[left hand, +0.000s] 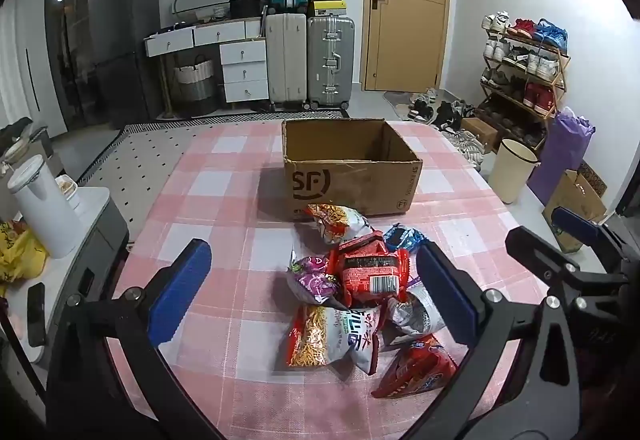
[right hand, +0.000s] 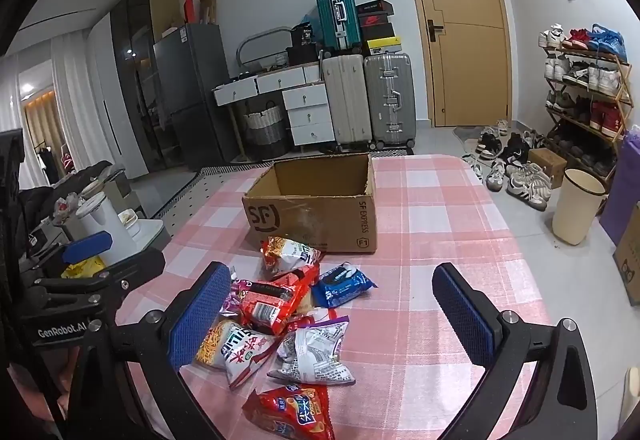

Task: Organize snacks

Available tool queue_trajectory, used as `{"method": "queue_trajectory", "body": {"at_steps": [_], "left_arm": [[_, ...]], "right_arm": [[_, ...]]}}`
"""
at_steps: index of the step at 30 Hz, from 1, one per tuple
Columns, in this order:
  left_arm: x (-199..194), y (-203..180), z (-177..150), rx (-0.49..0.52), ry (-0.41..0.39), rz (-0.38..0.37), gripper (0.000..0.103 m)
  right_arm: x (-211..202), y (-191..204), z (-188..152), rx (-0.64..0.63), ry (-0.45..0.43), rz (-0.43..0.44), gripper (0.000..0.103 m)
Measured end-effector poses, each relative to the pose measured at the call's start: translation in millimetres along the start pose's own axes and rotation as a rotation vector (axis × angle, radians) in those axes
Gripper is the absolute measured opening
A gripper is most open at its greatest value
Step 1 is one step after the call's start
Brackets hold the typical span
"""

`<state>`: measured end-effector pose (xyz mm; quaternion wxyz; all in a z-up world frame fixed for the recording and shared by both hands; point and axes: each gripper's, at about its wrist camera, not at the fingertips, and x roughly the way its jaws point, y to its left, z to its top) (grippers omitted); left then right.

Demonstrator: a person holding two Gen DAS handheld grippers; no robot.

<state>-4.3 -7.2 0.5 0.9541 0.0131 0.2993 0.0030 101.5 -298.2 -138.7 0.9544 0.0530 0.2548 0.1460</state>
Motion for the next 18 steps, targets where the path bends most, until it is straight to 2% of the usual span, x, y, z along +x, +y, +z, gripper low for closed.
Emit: {"method": "queue_trajectory", "body": {"at_steps": [2,8,18], "left_arm": [[-0.5,3.7,1.5,-0.043,0.011,-0.011,0.102],[-16.1,6.6,7.0,-0.037,-0.019,-0.010,0.102],[-3.2,9.9,1.5,-0.027,-0.013,0.007,0.102]], "right_arm": [[0.1,-0.4,0.0,0.008,0.005,0.002,0.103],[0.7,-0.3,1.2,0.001,0.004,-0.009,0.103],[-2.7,-3.4,1.3,0.005,0.004,-0.007,0.103]]}}
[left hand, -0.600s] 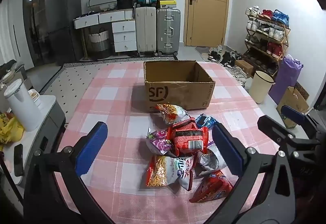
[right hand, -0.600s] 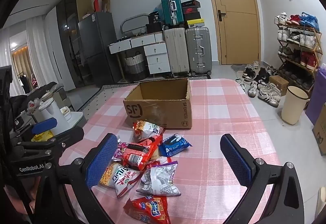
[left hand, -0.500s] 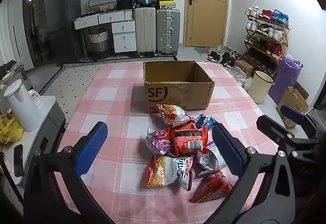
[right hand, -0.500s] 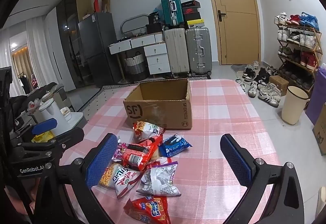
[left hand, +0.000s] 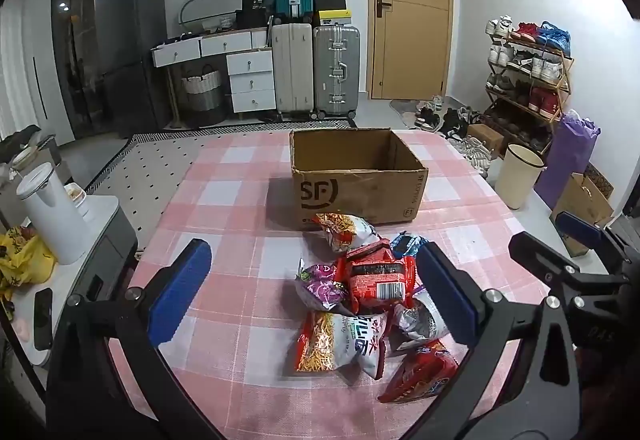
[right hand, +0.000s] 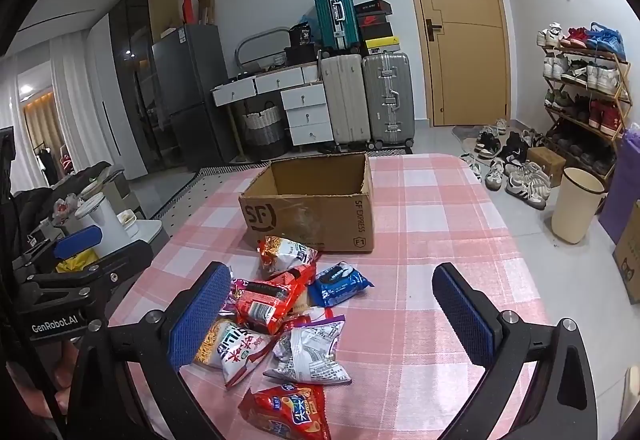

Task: Organize snacks

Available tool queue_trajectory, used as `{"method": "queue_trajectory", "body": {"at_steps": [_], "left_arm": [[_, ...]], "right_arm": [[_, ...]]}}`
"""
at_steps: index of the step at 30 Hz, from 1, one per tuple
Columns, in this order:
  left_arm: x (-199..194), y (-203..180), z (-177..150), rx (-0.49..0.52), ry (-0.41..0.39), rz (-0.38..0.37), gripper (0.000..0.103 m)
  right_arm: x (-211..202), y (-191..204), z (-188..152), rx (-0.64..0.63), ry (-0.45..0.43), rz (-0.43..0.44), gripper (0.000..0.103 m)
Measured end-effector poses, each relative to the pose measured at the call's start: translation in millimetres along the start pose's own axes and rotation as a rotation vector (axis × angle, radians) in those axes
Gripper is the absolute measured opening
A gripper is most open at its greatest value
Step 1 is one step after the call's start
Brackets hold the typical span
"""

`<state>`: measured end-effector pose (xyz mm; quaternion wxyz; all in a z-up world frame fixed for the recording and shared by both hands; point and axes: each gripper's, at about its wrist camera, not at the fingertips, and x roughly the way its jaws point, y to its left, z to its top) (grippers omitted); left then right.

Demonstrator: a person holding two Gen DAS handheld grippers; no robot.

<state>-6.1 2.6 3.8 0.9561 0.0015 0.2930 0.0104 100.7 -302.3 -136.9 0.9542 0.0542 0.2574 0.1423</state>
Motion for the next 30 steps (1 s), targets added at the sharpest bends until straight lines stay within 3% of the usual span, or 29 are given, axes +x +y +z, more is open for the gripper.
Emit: {"method": "queue_trajectory", "body": {"at_steps": [30], "left_arm": [[-2.1,-4.2,-4.5,0.001,-0.001,-0.002,0.102]], "right_arm": [[0.6,-6.1,-0.9,0.008,-0.006,-0.003,0.103]]}}
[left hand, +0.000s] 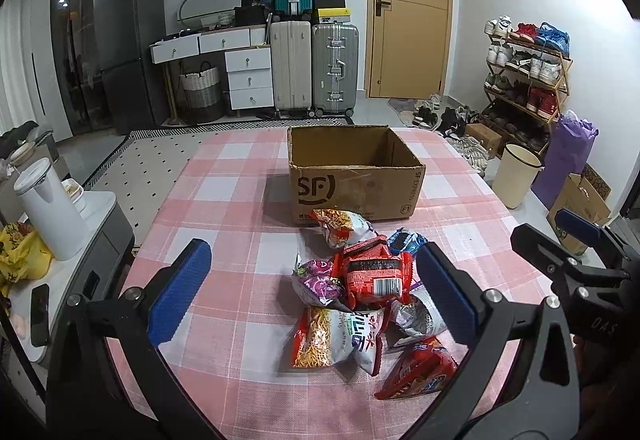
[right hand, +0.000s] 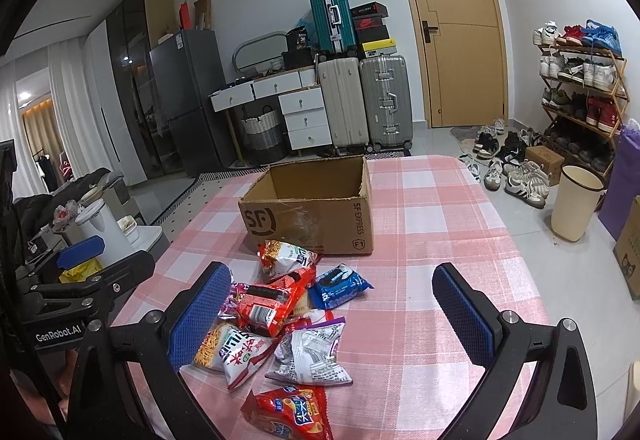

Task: Organize snacks

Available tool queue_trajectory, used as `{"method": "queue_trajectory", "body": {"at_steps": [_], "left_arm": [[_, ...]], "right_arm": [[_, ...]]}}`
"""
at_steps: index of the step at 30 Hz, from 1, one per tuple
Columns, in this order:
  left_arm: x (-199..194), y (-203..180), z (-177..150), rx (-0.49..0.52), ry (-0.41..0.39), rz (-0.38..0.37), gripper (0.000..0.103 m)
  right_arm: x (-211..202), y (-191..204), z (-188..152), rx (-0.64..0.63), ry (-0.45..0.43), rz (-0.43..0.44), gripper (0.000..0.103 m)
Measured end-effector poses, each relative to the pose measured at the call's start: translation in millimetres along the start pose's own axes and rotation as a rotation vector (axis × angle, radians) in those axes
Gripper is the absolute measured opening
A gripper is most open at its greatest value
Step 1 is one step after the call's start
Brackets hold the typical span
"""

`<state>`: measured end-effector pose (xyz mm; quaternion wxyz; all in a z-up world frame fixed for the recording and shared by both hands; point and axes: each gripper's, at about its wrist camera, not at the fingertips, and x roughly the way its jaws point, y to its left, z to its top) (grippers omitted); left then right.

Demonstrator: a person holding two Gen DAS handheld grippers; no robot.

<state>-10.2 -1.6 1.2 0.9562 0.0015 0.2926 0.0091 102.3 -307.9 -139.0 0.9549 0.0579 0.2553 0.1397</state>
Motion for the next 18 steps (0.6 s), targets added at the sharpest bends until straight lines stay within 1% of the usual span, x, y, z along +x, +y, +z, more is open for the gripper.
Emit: {"method": "queue_trajectory", "body": {"at_steps": [18], "left_arm": [[-1.2,-2.8,-0.9,0.001,0.004,-0.016,0.102]], "right_arm": [[-1.3,-0.5,0.0,0.001,0.002,0.006,0.103]]}}
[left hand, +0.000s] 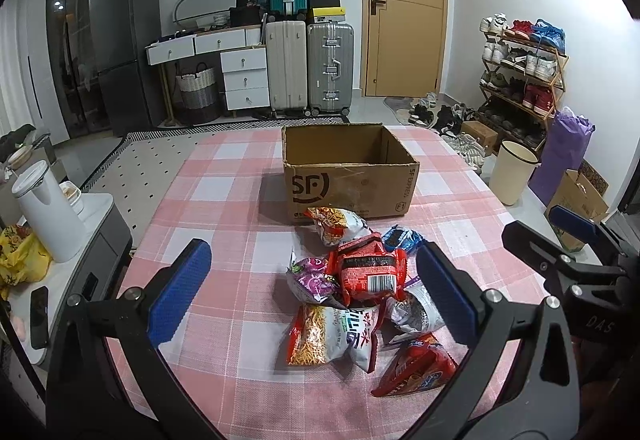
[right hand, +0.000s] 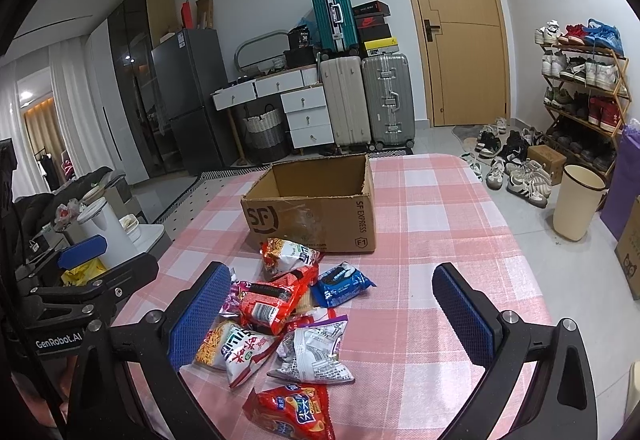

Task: Organize snacks

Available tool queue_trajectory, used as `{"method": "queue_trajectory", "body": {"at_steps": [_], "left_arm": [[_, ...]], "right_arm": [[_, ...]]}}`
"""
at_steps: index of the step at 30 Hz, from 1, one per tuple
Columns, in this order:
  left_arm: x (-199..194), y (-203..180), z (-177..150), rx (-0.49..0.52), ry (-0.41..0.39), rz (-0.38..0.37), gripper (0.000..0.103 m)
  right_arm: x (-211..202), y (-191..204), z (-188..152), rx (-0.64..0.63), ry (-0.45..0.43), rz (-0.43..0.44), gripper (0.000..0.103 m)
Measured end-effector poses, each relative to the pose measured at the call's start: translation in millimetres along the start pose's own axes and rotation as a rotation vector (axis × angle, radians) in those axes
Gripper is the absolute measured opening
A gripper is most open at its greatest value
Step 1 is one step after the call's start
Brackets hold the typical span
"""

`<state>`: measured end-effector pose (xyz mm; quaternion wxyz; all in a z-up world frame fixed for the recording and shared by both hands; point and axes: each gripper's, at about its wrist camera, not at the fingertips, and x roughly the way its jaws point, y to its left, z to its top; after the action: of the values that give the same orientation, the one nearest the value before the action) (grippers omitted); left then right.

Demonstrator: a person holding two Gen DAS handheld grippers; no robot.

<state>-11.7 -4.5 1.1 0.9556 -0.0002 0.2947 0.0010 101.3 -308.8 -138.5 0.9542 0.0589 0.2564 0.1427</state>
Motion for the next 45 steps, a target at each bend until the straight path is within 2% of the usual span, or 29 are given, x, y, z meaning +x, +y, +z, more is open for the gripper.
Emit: {"method": "queue_trajectory", "body": {"at_steps": [11,22,27,32,39,45], "left_arm": [[2.0,-0.8,-1.6,-0.007,0.009,-0.009,0.102],[9.0,7.6,-3.6,-0.032,0.027,-0.033,0.102],[12.6,15.8,-4.7,-0.061,0.036,-0.046,0.102],[17.1,21.0,-5.5,-0.065,0.040,-0.040,0.102],[21.9,31.8,-6.8,-0.102,0.055,-0.050,0.102],[28.9,42.0,-10.7,-0.122,0.078,-0.062,0.102]], "right_arm": [[-1.0,1.7,0.7,0.000,-0.002,0.004,0.103],[-3.5,4.7,-13.3,-0.017,0.008,0.061,0.103],[-1.5,4.9,-28.3,-0.042,0.052,0.083,0.103],[2.2,3.1,-46.1,-0.057,0.108,0.172,0.103],[13.3,16.8,-75.5,-0.118,0.194,0.240,0.103],[34.1,22.4,-97.0,-0.118,0.279,0.262,0.103]]}}
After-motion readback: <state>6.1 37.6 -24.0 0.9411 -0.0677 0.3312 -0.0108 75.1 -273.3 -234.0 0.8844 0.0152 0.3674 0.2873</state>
